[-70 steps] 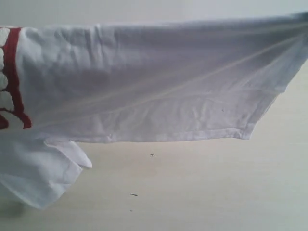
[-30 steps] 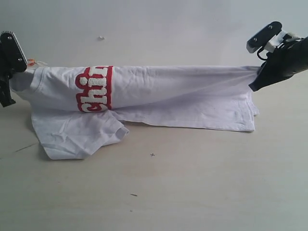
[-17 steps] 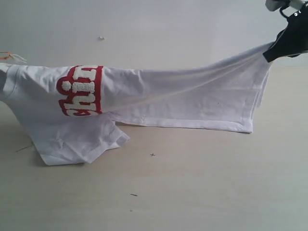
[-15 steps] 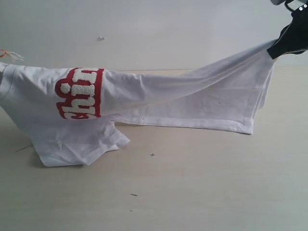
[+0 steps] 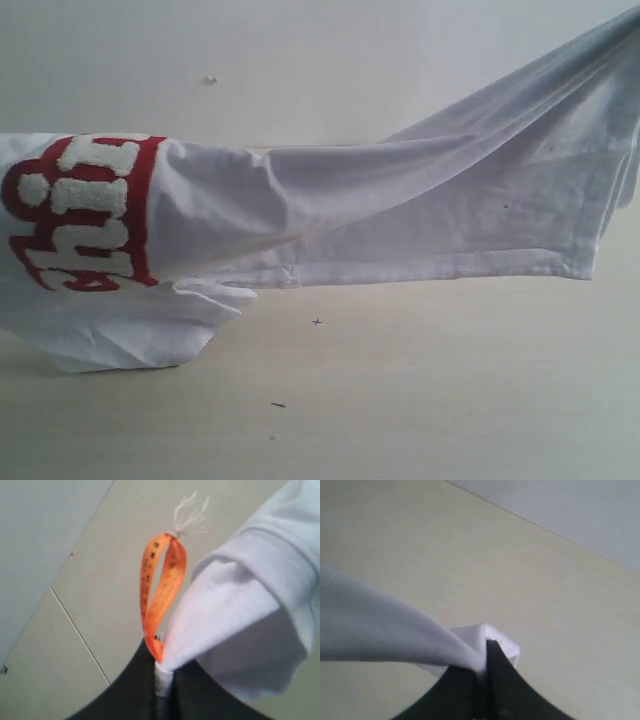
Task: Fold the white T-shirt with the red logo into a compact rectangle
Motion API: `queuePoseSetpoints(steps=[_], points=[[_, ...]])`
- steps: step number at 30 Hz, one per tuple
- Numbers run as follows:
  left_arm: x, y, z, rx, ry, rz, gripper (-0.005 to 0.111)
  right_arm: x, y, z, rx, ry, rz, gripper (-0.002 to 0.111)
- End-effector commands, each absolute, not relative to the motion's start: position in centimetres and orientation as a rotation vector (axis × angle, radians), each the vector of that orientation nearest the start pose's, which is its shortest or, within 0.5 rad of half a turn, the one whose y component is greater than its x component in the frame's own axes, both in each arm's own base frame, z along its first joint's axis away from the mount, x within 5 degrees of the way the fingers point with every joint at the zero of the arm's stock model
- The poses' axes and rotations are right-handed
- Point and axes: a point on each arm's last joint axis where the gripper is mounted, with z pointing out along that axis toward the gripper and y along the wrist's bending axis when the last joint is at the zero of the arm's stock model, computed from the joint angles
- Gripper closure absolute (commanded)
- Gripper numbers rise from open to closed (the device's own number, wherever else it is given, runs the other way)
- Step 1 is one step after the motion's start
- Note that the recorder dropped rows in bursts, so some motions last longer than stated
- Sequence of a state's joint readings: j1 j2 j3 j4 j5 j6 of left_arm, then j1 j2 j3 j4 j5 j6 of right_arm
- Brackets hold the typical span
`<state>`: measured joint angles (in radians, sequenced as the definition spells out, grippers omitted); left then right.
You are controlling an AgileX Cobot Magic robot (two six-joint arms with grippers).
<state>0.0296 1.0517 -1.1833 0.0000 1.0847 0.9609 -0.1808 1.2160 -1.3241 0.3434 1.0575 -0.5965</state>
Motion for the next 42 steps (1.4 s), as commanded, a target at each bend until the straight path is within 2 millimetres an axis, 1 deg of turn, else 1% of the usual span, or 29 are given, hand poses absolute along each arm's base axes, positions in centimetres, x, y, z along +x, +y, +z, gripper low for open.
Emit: queuePoseSetpoints(steps=[1,3,5,7,11,15,16,19,23,25,27,29,31,33,36,39,42], points=[[15.9,0.3,40.4,1.014,2.229,0.407,0.107,20.4,-0.9,41.4,-0.356,2.280,0.097,0.108],[14.8,0.0,40.4,1.036,2.221,0.391,0.107,19.9,-0.9,40.1,-0.345,2.298,0.103,0.108],[14.2,0.0,40.6,1.057,2.210,0.429,0.107,19.7,-0.9,39.0,-0.336,2.315,0.106,0.108],[13.7,0.2,41.0,1.074,2.184,0.497,0.107,19.7,-0.9,39.0,-0.330,2.305,0.102,0.108],[13.2,0.6,42.3,1.065,2.165,0.601,0.107,19.8,-0.5,40.1,-0.313,2.253,0.161,0.108],[12.9,0.6,43.2,1.022,2.152,0.601,0.107,19.5,-0.1,40.9,-0.312,2.221,0.202,0.108],[12.7,0.6,43.3,1.011,2.158,0.596,0.107,19.2,0.0,41.1,-0.314,2.212,0.198,0.108],[12.0,1.0,44.1,0.899,2.166,0.618,0.107,18.5,0.5,41.5,-0.355,2.191,0.187,0.108],[10.5,1.4,45.2,0.851,2.119,0.667,0.107,17.3,1.4,42.0,-0.429,2.164,0.144,0.108],[9.9,1.5,45.5,0.834,2.103,0.678,0.107,16.6,1.5,42.3,-0.423,2.160,0.115,0.108],[9.5,1.5,45.5,0.834,2.092,0.677,0.107,15.9,1.4,42.4,-0.380,2.170,0.095,0.108],[9.5,1.2,45.5,0.855,2.083,0.642,0.107,15.6,1.5,42.3,-0.379,2.199,0.103,0.108],[9.6,0.4,45.3,0.917,2.056,0.550,0.107,15.6,1.7,41.9,-0.406,2.236,0.115,0.108],[10.1,-0.3,45.2,0.958,2.043,0.461,0.107,16.1,1.8,41.4,-0.428,2.282,0.123,0.108],[11.5,-0.5,44.6,0.977,2.083,0.434,0.107,17.3,1.4,40.2,-0.411,2.379,0.095,0.108],[13.4,-0.3,42.7,1.020,2.175,0.454,0.107,19.0,0.7,39.0,-0.381,2.465,0.019,0.108],[16.0,-0.3,39.8,1.093,2.302,0.423,0.107,21.1,0.4,37.3,-0.384,2.553,0.008,0.108]])
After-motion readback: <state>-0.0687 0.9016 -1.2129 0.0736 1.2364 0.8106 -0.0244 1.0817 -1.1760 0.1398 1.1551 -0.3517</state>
